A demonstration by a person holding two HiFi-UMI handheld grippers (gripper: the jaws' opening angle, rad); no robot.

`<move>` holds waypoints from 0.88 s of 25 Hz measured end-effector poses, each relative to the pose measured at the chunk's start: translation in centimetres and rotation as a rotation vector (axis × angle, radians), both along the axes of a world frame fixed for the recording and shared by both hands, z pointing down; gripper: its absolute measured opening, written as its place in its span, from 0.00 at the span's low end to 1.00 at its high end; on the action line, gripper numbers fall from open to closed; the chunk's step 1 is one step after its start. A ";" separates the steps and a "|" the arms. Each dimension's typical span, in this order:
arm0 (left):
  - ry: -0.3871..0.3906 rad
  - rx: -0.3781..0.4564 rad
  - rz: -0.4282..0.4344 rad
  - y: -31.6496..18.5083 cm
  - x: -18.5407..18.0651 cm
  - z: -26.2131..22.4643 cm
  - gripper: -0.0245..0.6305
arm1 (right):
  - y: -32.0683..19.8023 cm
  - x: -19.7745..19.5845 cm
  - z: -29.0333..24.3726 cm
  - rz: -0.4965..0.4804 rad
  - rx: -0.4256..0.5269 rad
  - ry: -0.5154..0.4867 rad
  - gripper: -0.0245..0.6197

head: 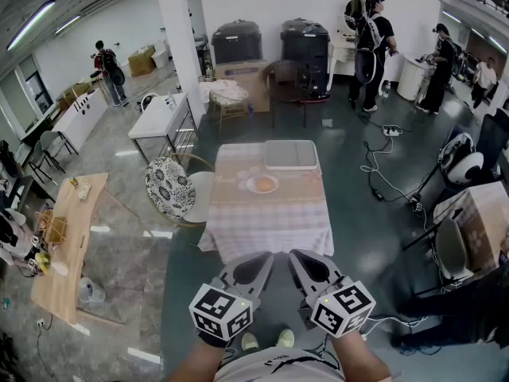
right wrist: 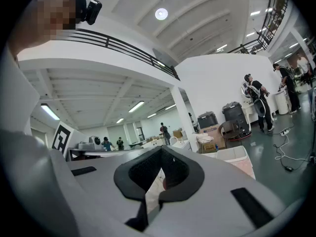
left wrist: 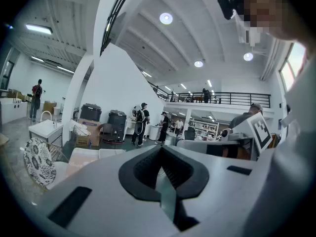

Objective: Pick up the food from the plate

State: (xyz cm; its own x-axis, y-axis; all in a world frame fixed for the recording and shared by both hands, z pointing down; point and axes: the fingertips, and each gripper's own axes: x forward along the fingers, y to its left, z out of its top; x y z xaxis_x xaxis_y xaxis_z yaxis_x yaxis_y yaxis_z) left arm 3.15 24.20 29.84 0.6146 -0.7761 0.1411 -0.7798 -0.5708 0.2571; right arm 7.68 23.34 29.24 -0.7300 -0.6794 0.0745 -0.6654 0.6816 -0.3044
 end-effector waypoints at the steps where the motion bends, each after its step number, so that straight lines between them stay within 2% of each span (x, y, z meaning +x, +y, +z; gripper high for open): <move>1: 0.000 0.000 -0.001 0.1 0.2 -0.1 0.05 | 0.1 0.2 -0.1 -0.003 0.001 0.001 0.06; 12: -0.028 0.005 -0.043 0.3 2.4 0.3 0.05 | 0.0 2.5 0.4 -0.038 0.002 -0.008 0.06; 16: -0.071 0.021 -0.064 -0.9 2.4 1.4 0.05 | -1.4 2.9 1.8 -0.033 -0.005 -0.016 0.06; 22: -0.068 0.026 -0.066 -2.8 2.8 2.0 0.05 | -2.7 3.7 2.2 -0.025 0.006 -0.010 0.06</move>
State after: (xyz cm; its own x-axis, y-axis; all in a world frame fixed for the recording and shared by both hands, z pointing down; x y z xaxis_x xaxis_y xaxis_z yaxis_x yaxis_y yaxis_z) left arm 5.98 21.38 31.80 0.5516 -0.8186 0.1601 -0.8312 -0.5232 0.1883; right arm 11.39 20.66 31.39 -0.7472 -0.6616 0.0629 -0.6453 0.6997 -0.3068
